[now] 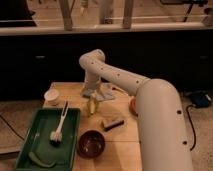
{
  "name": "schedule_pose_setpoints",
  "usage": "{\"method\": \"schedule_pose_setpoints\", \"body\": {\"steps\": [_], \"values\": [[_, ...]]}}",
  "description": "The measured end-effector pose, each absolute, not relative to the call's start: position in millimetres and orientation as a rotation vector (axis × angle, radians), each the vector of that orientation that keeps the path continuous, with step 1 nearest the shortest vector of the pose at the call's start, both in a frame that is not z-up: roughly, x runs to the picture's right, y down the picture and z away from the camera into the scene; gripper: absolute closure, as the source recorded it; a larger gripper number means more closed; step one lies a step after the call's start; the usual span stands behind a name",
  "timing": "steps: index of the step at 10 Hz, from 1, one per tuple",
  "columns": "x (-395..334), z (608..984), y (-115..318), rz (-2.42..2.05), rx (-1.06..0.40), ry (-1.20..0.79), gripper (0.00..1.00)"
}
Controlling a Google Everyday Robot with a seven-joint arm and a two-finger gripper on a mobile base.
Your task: Place banana in plastic cup
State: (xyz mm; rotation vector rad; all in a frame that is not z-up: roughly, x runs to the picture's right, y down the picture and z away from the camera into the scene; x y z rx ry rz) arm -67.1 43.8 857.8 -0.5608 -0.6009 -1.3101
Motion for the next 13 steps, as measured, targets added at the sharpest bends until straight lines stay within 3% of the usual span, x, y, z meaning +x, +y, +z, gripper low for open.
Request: {"method": "schedule_pose_setpoints", "body": {"steps": [13], "values": [[-68.7, 859.0, 43.5, -1.307, -0.552, -0.608, 0.2]]}}
